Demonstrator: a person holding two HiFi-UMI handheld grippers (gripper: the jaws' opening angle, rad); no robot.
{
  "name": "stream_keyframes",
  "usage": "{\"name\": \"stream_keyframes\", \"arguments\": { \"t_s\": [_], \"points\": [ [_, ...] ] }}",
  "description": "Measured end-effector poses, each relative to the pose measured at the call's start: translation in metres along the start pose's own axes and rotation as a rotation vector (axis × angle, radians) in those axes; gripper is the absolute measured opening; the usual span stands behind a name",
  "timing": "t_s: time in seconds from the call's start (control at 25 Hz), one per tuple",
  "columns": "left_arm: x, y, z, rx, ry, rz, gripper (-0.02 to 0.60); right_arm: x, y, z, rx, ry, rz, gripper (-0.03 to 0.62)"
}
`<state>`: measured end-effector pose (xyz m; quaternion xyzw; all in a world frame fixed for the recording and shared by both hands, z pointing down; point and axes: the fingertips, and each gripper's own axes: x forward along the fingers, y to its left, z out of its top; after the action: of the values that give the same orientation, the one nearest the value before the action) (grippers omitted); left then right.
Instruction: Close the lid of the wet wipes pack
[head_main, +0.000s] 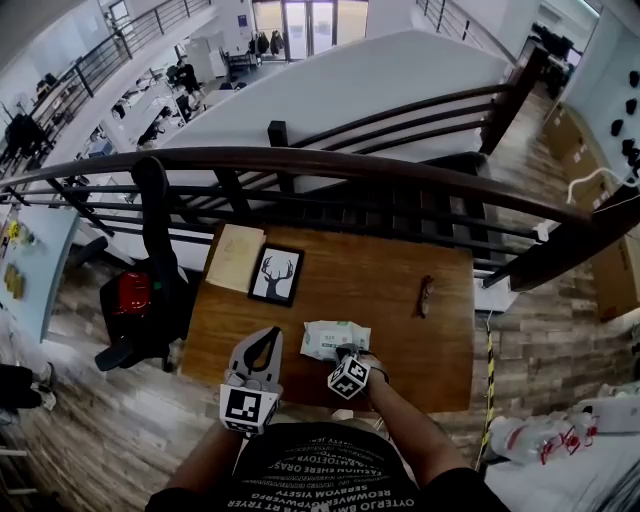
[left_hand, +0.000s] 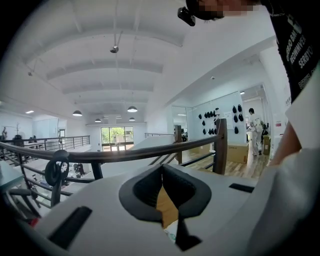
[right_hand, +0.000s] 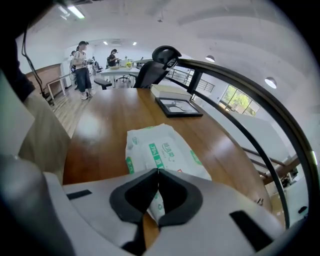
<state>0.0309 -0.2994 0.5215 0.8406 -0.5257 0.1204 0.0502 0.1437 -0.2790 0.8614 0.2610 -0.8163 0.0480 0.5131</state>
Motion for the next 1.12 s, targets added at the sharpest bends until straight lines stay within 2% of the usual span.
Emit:
{"name": "stream_keyframes", "arguments": {
  "t_s": [0.24, 0.6, 0.76, 0.88, 1.0, 1.12],
  "points": [
    [0.002, -0.008, 0.008, 0.011, -0.01, -0.013, 0.028, -0.008, -0.012, -0.005, 0.101, -0.007, 0.003, 0.058],
    [0.003, -0.009, 0.01, 0.019, -0.017, -0.02, 0.028, -0.019, -0.022, -0.009, 0.264, -0.063, 0.013, 0.071],
    [0.005, -0.011, 0.006, 0.022, -0.009, -0.032, 0.028, -0.015, -0.011, 0.003, 0.235, -0.097, 0.066, 0.069],
    [0.007, -0.014, 0.005, 0.021, -0.001, -0.04, 0.028, -0.006, -0.007, 0.004, 0.238, -0.075, 0.096, 0.034],
    [0.007, -0.013, 0.003, 0.028, 0.001, -0.039, 0.028, -0.002, -0.007, 0.003, 0.28, -0.054, 0.123, 0.034],
    [0.006, -0.008, -0.001, 0.015, 0.015, -0.029, 0.028, -0.002, -0.006, 0.006, 0.237, -0.014, 0.141, 0.032]
  ]
}}
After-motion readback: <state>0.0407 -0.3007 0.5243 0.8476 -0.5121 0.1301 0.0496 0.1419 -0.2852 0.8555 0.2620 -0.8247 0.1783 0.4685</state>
